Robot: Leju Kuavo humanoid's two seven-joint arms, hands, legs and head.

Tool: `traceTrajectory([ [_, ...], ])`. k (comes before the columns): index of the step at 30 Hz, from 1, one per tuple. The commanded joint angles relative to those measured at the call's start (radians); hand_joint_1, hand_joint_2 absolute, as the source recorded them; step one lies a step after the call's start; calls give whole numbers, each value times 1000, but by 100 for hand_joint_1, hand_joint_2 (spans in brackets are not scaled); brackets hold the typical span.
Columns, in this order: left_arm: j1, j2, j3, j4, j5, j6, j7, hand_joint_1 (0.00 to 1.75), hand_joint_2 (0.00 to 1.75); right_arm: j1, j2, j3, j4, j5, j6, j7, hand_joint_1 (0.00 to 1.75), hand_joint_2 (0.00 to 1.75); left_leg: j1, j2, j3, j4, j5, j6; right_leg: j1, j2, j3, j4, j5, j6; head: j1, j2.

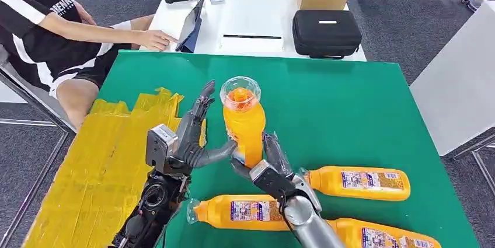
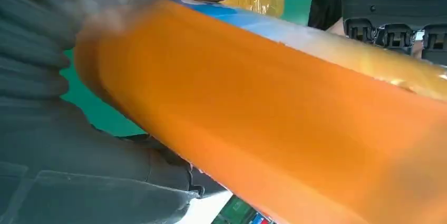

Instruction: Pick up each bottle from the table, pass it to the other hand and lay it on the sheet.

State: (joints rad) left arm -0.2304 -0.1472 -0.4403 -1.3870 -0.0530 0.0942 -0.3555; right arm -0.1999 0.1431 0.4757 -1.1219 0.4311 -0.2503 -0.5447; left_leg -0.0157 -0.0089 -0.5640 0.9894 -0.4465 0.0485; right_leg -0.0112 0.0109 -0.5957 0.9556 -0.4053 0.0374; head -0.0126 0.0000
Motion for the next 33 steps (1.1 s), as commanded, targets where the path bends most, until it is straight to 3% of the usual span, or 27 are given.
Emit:
traceTrajectory([
  [1, -53, 18, -9, 46, 17, -8, 28, 0, 175, 3, -19, 81, 1, 30, 51, -4, 175, 175, 2, 0, 5, 0, -2, -4, 2, -2, 5, 0, -2, -2, 0, 0],
  [9, -19, 24, 11, 23, 19, -14, 33, 0, 175, 23, -11, 13, -32, 5, 28, -2, 175, 175, 3, 0, 8, 1, -5, -6, 3, -2, 8, 0, -4, -2, 0, 0],
  [13, -20, 26, 15, 27, 20, -17, 37, 0, 175, 42, -1, -15, -55, -29, -1, -7, 175, 175, 1, 0, 2, 0, -1, -2, 1, -1, 2, 0, -1, -1, 0, 0],
  [21, -9, 23, 16, 37, 20, -18, 36, 0, 175, 66, 26, -97, -84, -132, -116, 4, 175, 175, 2, 1, 4, 0, -2, -4, 2, -1, 4, 0, -2, -2, 0, 0],
  [33, -12, 27, -11, 49, 19, -14, 34, 0, 175, 46, 38, -93, -33, -155, -174, 26, 175, 175, 1, 0, 2, -1, -1, -2, 1, -1, 3, -1, -1, -1, 0, 0],
])
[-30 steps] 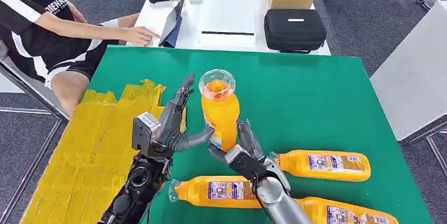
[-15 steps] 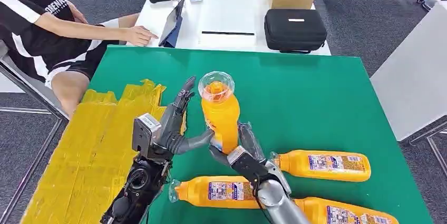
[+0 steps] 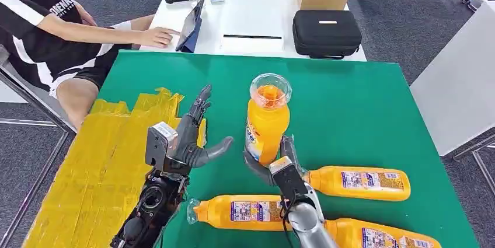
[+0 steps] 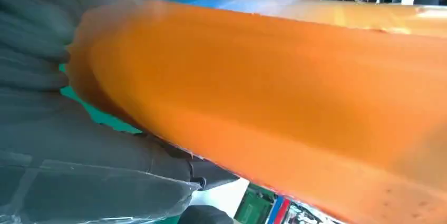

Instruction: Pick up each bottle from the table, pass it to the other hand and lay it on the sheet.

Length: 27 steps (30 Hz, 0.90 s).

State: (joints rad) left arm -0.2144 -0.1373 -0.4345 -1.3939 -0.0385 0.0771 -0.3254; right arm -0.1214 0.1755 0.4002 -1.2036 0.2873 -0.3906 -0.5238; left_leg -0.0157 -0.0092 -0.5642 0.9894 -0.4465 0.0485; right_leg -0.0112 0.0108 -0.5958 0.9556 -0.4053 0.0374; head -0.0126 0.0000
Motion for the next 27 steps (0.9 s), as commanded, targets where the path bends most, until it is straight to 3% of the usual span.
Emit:
traceTrajectory([
  [1, -28, 17, -21, 54, 4, 4, 3, 0, 175, -38, 7, -21, 59, -20, -46, 9, 175, 175, 1, 1, 4, -1, -2, -3, 2, 0, 4, -1, -1, -1, 0, 0],
  [27, -56, 14, -64, 62, 5, -5, 0, 0, 175, -141, 15, 95, 206, 47, -41, 28, 175, 175, 1, 0, 3, 0, -1, -3, 1, -1, 3, -1, -1, -1, 0, 0],
])
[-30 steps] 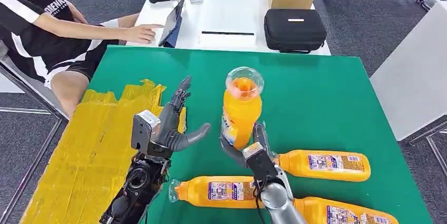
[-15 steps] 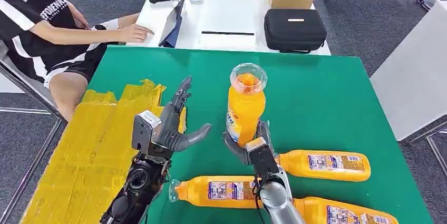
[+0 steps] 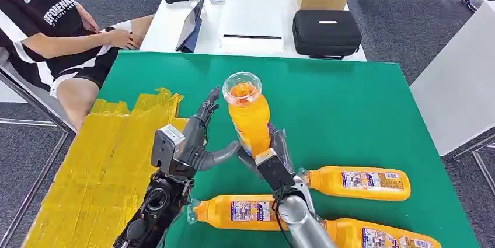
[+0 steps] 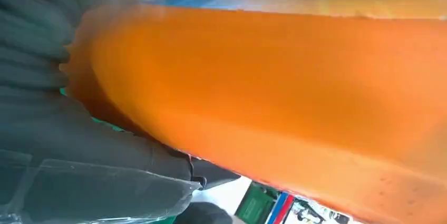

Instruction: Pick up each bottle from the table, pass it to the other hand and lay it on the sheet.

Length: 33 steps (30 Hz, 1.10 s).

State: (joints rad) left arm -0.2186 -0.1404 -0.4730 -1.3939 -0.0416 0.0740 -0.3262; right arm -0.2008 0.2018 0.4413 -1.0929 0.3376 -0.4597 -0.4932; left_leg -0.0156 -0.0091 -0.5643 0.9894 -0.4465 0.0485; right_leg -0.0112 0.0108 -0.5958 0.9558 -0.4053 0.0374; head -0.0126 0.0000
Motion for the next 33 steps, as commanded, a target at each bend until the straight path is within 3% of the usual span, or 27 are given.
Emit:
traceTrajectory([
  [1, -55, 16, -24, 67, 11, -2, 1, 0, 175, -61, -14, 63, 93, 1, 36, -6, 175, 175, 2, 1, 5, 0, -2, -4, 2, -1, 5, -1, -1, -1, 0, 0],
  [12, -69, 16, -13, 87, 24, -1, -3, 0, 175, -52, -26, 103, 74, 30, 63, -14, 175, 175, 1, 0, 2, 0, -1, -2, 1, -1, 2, -1, -1, -1, 0, 0],
  [23, -47, 17, 18, 60, 29, 2, -7, 0, 175, -31, -61, 196, 41, 259, -3, 19, 175, 175, 2, 1, 6, 0, -3, -4, 2, -1, 6, -1, -3, -2, 0, 0],
  [33, -30, 21, 25, 51, 27, 0, -12, 0, 175, -27, -57, 175, 54, 256, -27, 51, 175, 175, 2, 1, 4, 0, -2, -4, 2, -1, 5, -1, -2, -1, 0, 0],
])
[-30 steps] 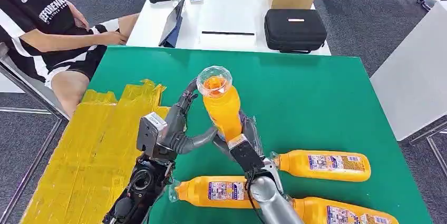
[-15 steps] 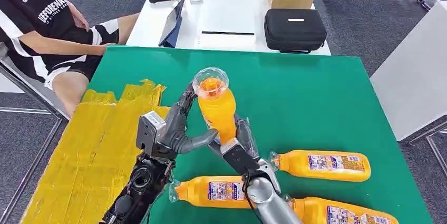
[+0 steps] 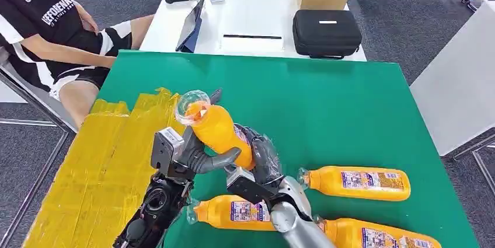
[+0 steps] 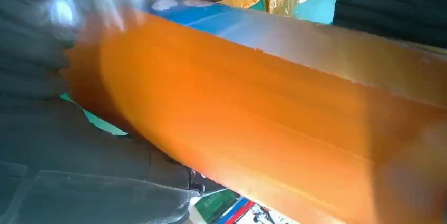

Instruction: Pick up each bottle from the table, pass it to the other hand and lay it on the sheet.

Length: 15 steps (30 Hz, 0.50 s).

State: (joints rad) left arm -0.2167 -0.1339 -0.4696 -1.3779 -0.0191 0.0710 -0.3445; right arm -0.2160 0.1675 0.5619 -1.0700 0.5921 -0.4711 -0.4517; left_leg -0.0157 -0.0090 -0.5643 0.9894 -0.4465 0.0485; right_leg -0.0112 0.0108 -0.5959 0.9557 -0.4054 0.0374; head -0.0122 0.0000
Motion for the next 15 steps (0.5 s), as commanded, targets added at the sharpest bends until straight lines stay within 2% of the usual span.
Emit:
traceTrajectory([
  [1, -27, 15, 23, 32, 3, 4, 4, 0, 175, -15, -23, 53, 37, 15, -32, 17, 175, 175, 1, 1, 4, 0, -2, -3, 1, -1, 4, -1, -1, -1, 0, 0],
  [5, -29, 14, 24, 33, 3, 4, 4, 0, 175, -26, -25, 82, 52, 84, -62, 21, 175, 175, 2, 1, 6, 0, -3, -5, 2, 0, 6, -1, -2, -2, 0, 0],
  [8, -41, 14, 29, 46, 9, 2, 0, 0, 175, -22, -41, 131, 37, 109, -23, -7, 175, 175, 1, 0, 3, 0, -1, -3, 1, -1, 3, -1, -1, -1, 0, 0],
  [10, -42, 13, 31, 47, 11, 1, -1, 0, 175, -19, -43, 135, 33, 111, -21, -10, 175, 175, 3, 1, 7, 0, -4, -5, 3, -1, 8, -1, -3, -2, 0, 0],
  [14, -40, 11, 42, 45, 29, -2, -5, 0, 175, -13, -46, 137, 19, 110, -15, -12, 175, 175, 1, -1, 3, 0, -1, -3, 1, -2, 4, -1, -1, -1, 0, 0],
  [15, -39, 10, 46, 43, 33, -1, -6, 24, 175, -10, -47, 133, 15, 109, -16, -10, 175, 175, 1, 0, 3, 0, -1, -3, 1, -2, 3, -1, -1, -1, 0, 0],
])
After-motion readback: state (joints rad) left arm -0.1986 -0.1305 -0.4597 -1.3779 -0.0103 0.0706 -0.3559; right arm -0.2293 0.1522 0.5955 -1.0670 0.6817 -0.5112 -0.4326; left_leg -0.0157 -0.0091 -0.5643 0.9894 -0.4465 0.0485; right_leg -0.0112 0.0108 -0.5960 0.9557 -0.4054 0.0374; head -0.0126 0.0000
